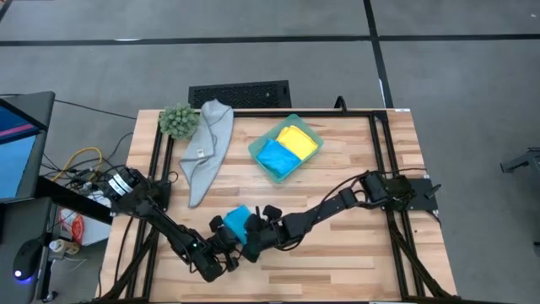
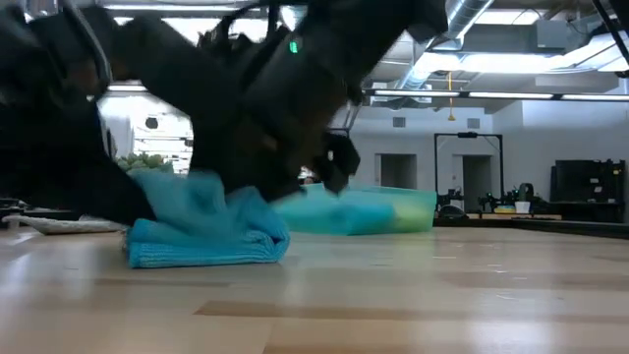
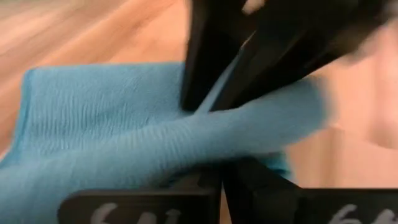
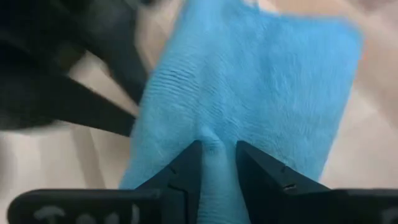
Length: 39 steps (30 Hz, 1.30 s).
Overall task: Fold microfiber towels
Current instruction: Fold the blue microfiber towel
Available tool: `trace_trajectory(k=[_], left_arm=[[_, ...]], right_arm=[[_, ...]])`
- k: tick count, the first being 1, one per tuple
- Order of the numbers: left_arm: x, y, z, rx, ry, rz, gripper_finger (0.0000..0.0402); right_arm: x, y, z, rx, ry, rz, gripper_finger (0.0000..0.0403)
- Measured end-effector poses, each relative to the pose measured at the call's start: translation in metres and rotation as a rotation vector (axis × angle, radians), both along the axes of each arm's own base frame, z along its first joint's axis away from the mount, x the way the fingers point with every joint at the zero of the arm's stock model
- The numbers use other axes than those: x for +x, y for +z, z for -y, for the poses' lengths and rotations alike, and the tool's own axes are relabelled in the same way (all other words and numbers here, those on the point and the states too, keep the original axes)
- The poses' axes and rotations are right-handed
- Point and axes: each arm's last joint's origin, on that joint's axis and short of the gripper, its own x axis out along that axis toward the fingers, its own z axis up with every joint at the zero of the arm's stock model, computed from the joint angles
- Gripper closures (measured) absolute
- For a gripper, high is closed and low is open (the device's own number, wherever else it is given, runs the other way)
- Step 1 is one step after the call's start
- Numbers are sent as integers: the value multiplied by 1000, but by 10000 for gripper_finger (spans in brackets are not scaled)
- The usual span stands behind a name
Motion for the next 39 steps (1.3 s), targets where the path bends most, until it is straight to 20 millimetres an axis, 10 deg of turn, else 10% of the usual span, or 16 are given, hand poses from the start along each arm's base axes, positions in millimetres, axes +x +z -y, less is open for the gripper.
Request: trace_trajectory(k=[16,28,39], left_arm=[[-20,87,7,129,-63,-111,401],[-24,19,-12,145,14,-60,401],[-15,12,-24,166,59,-83,401]], right_arm=[[-1,6,0,-54,14,15,280],[-15,12,-38,-168,49,103,282],[-7,-23,-36,-103,82,55,282]])
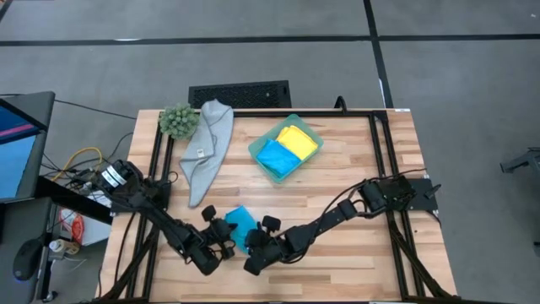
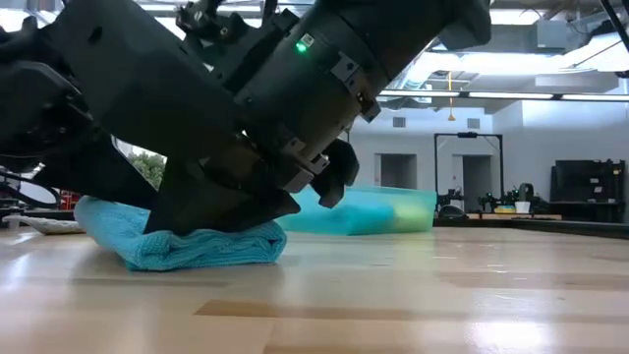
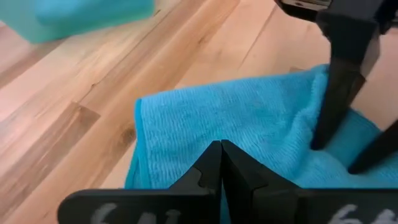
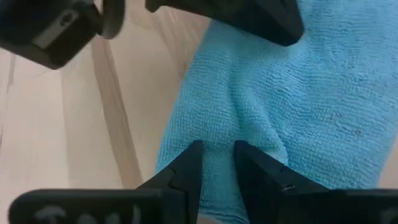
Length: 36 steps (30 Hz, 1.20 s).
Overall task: Fold microfiber towels
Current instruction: Fold the blue microfiber towel, then put the folded blue microfiber towel into the green bin
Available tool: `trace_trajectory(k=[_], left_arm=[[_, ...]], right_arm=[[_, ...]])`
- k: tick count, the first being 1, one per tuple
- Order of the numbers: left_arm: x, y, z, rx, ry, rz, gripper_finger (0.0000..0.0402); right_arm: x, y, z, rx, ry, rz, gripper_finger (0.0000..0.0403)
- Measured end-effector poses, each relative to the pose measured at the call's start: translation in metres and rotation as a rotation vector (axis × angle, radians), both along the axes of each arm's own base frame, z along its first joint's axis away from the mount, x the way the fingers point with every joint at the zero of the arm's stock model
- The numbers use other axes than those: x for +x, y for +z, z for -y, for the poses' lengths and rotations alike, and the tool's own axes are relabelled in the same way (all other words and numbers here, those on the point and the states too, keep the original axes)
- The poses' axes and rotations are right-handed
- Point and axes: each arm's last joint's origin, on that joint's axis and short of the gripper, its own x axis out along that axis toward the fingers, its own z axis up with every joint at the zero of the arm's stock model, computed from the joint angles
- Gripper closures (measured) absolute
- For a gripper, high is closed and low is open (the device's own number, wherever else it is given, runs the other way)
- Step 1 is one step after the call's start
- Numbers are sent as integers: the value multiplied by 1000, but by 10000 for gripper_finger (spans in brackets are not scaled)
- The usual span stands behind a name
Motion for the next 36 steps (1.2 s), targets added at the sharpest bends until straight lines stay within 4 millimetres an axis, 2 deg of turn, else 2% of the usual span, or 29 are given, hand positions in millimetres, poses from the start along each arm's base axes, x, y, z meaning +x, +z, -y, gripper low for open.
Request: trace_trajectory(k=[2,5,9,12,16,19,22,25,27,29,30,36], left_arm=[[1,0,-1,8,-1,-4,401],[4,3,-1,37,-16,-12,401],[8,20,4,41,-52,-33,401],[7,41,6,39,-71,-42,402],[-1,63,16,23,-125,-22,401],[-10,66,23,-11,-148,-5,401],[-20,62,33,-60,-156,-4,401],[-28,55,43,-98,-157,5,401],[-30,48,48,-123,-149,4,401],[-33,39,49,-98,-138,-12,402],[-32,33,50,-95,-126,-12,401],[-23,2,44,-17,-63,-52,402]], right_arm=[[1,2,2,3,-1,0,280],[-3,20,3,-10,43,-1,280],[-12,75,9,-33,54,39,279],[-25,101,26,-30,-2,-27,271],[-33,111,59,-31,-132,-147,232],[-27,104,77,12,-158,-194,183],[-15,84,82,87,-85,-227,138],[-3,65,84,152,-32,-226,110],[9,52,84,205,-8,-187,101],[6,40,89,201,-17,-251,98],[10,35,89,216,-12,-229,97],[17,21,95,299,18,-247,99]])
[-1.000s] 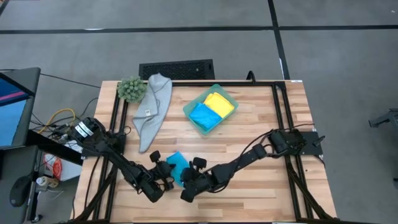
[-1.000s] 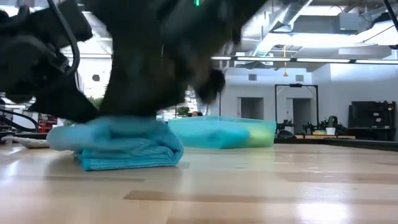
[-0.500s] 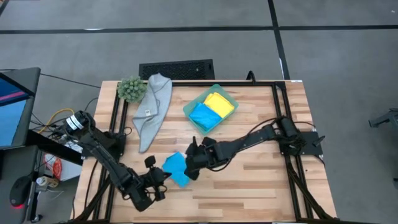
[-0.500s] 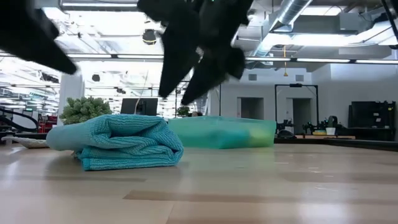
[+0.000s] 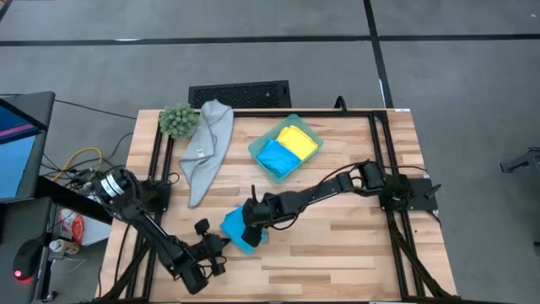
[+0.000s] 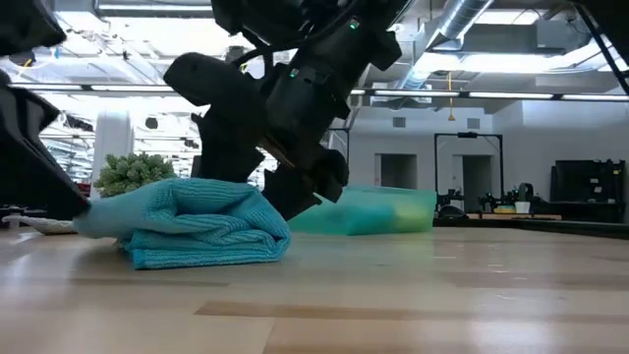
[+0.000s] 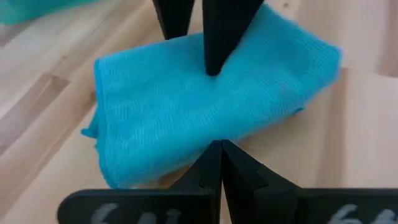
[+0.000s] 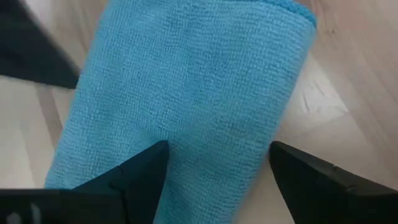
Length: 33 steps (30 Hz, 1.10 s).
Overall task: Fold microfiber towels
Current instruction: Put the folded blue microfiber towel into the green bin
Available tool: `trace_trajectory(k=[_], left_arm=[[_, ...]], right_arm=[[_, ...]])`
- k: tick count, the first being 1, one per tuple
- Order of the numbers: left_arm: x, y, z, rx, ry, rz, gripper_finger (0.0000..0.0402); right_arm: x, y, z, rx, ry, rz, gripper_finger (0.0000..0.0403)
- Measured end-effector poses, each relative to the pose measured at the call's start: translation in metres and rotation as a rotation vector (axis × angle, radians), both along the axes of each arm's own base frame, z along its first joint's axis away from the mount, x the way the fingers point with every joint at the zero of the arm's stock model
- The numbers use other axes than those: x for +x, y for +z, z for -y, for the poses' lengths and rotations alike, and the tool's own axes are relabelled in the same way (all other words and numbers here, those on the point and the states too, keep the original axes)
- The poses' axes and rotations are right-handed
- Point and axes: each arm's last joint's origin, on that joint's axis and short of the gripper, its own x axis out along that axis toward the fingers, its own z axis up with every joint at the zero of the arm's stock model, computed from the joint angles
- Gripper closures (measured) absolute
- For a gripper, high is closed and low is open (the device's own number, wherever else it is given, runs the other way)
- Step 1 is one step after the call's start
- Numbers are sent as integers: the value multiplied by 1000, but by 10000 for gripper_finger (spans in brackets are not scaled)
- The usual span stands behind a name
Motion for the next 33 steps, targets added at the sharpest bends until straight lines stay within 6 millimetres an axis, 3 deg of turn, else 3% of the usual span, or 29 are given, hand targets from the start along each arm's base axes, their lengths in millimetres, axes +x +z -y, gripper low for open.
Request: trace_trajectory(k=[3,6,15,22,26,33], left_arm=[[8,-12,-3,10,21,-14,401],[13,-20,-7,12,39,-44,401],[15,-21,-10,31,41,-53,401],[14,-21,-9,7,43,-58,402],[12,-21,-6,-13,44,-51,402],[8,-21,-2,-53,56,-28,402]], right_arm=[[0,-2,0,22,-14,-12,118],[-1,-4,0,22,-23,-26,162],[0,-5,0,12,30,-15,377],[-6,17,7,-6,69,-10,376],[-11,57,25,-41,84,47,390],[-35,127,82,-178,60,98,387]])
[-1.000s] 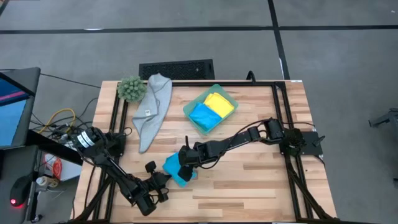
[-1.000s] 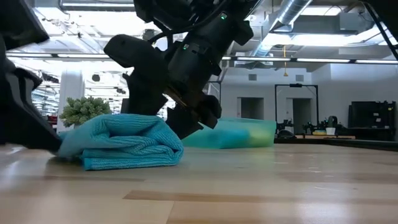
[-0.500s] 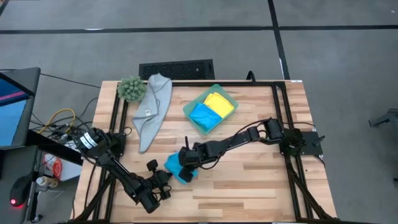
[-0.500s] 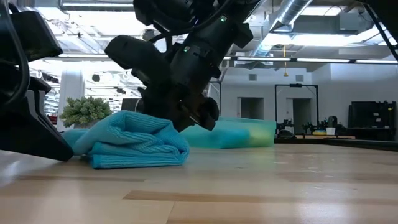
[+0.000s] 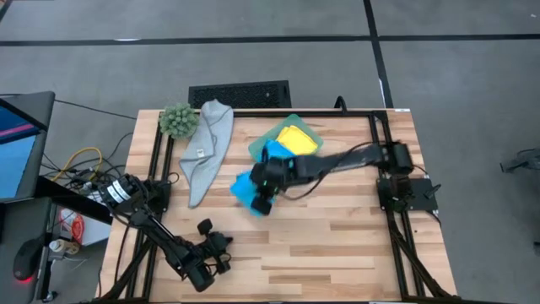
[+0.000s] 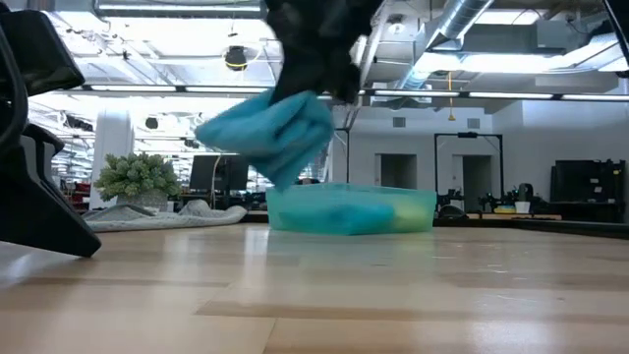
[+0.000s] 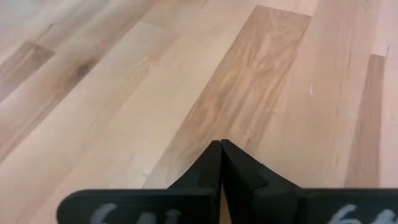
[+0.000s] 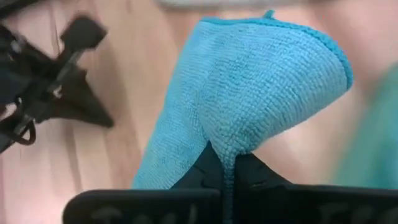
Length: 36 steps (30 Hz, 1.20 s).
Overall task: Fold microfiber towels
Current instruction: Put the folded blue microfiber towel into the green bin
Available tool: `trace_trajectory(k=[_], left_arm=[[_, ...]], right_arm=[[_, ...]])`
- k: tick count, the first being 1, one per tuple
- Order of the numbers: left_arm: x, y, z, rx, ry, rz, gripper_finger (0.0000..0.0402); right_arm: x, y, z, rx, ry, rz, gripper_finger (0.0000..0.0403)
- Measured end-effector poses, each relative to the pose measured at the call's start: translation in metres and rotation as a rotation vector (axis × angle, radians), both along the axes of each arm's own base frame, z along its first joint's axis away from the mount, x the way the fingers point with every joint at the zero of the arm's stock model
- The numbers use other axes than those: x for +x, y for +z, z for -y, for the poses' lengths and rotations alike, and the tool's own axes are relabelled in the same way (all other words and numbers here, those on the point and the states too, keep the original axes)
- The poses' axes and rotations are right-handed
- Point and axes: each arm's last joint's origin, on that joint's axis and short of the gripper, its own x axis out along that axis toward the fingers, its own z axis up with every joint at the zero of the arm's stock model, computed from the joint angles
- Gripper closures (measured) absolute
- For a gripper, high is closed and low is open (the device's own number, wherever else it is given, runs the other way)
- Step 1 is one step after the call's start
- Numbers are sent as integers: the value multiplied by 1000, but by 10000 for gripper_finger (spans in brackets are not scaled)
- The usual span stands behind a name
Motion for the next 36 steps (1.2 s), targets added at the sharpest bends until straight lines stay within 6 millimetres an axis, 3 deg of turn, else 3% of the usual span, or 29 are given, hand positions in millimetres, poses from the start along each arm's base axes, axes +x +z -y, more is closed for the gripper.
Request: trace_trajectory(k=[7,10,14,18,23,30,36], left_arm=[[-2,0,3,-32,11,15,401],[-3,0,4,-39,15,20,402],[-3,0,4,-41,24,33,401],[-2,1,4,-51,43,58,401],[-2,1,3,-57,51,63,401],[-3,0,1,-42,59,46,401],[1,0,-4,-43,88,47,401]], right_arm=[[-39,54,79,-124,-27,10,384],[-56,67,116,-153,-53,3,386],[-73,70,166,-82,-63,27,386],[-83,59,202,17,-34,45,383],[-89,34,222,93,61,35,384],[-118,-14,255,143,10,31,379],[-154,-40,284,201,-90,25,376]])
